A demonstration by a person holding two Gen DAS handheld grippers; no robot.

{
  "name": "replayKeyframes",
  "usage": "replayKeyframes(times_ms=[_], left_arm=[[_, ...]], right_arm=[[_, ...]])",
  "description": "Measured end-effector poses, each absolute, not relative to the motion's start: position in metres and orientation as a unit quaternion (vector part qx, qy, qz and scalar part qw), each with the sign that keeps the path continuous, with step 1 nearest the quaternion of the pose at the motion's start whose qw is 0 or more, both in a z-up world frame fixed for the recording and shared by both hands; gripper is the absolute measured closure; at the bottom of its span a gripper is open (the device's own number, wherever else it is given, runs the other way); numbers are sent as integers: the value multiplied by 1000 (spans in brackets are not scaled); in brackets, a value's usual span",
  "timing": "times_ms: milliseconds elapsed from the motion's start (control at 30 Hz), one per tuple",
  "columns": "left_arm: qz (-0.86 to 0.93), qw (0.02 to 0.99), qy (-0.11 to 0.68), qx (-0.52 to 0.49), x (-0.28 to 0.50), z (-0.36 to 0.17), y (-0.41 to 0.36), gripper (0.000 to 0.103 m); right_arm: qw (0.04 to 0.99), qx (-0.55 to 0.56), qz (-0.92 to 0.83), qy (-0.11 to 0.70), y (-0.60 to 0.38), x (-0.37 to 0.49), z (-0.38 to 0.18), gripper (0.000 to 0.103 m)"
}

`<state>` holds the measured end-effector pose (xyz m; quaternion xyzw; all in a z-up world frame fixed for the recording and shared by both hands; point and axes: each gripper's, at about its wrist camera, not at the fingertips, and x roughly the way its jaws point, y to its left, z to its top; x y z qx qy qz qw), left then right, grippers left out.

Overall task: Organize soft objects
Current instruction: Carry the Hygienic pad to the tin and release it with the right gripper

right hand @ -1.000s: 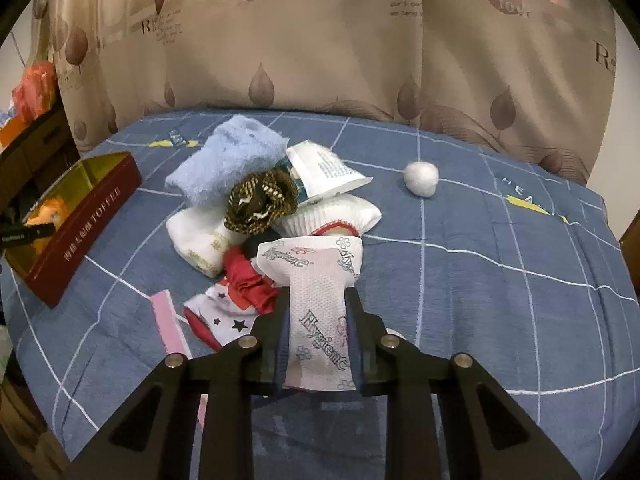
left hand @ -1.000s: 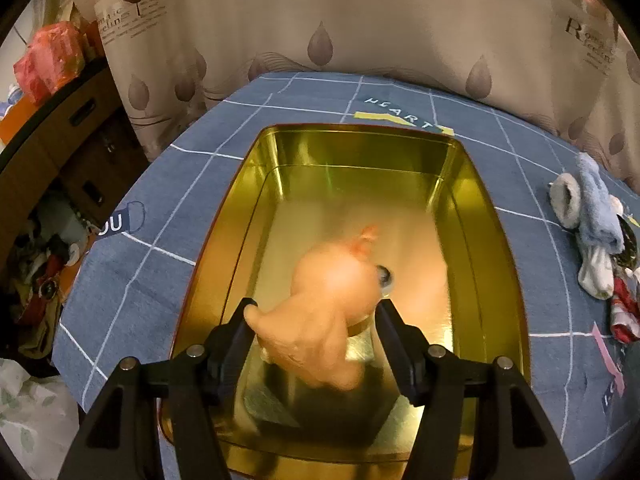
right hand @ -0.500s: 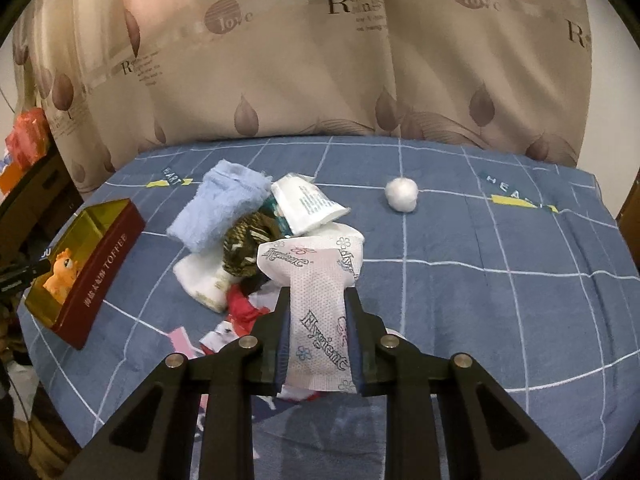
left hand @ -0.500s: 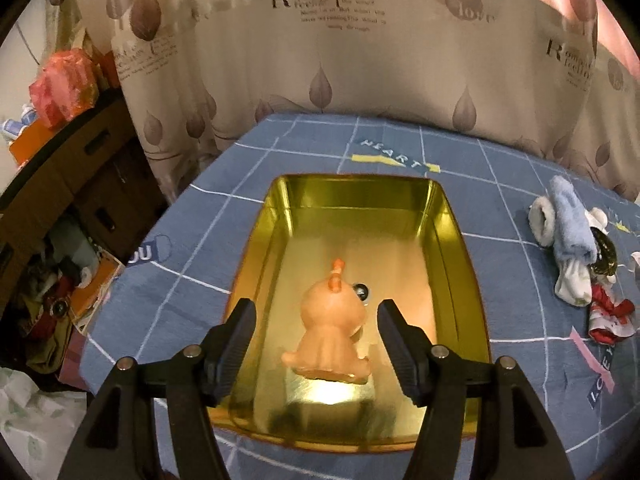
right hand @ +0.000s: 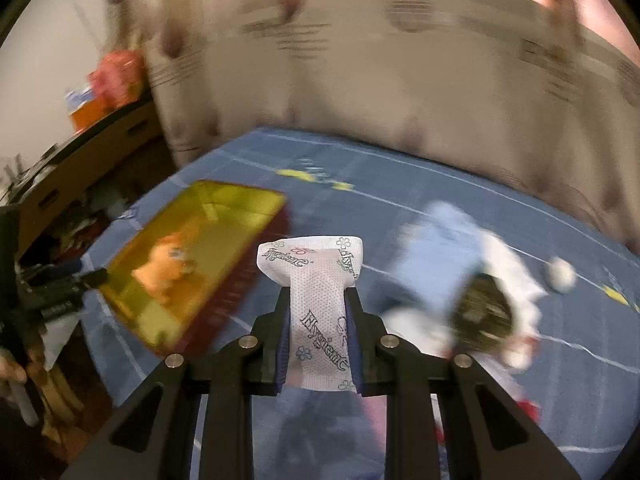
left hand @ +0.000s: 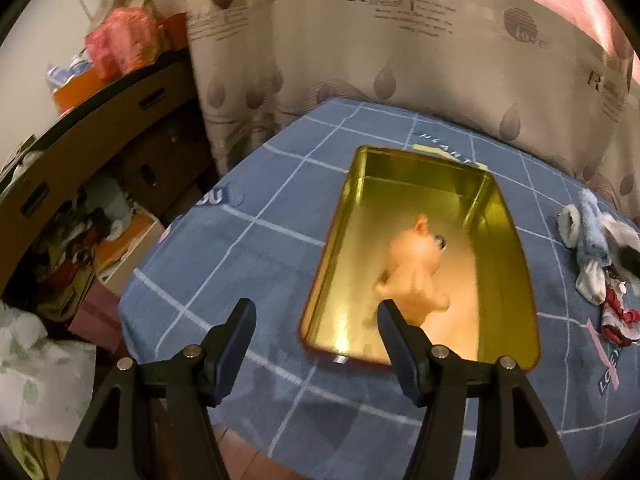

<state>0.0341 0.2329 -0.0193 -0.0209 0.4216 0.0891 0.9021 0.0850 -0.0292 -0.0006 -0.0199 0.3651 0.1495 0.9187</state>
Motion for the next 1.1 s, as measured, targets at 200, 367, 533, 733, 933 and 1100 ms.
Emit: replayKeyframes(times_ms=[200, 367, 533, 733, 933, 1100], left_arm=[[104, 899, 425, 1, 14, -26, 238, 38], [115, 899, 421, -30, 13, -27, 252, 38], [138, 898, 412, -64, 14, -24, 269, 38], [159, 895, 409, -73, 14, -24, 280, 38], [149, 891, 420, -86, 18, -28, 281, 38], [144, 891, 423, -82, 20, -31, 277, 38]], right_arm=[[905, -67, 200, 370, 51, 100, -8, 81], [900, -84, 199, 379, 88, 123, -18, 81], [893, -73, 191, 401, 95, 144, -30, 81], [889, -62, 179, 416, 101, 165, -39, 80], [889, -59, 177, 418, 111, 177, -42, 76], [888, -67, 175, 420, 118, 179, -46, 58]])
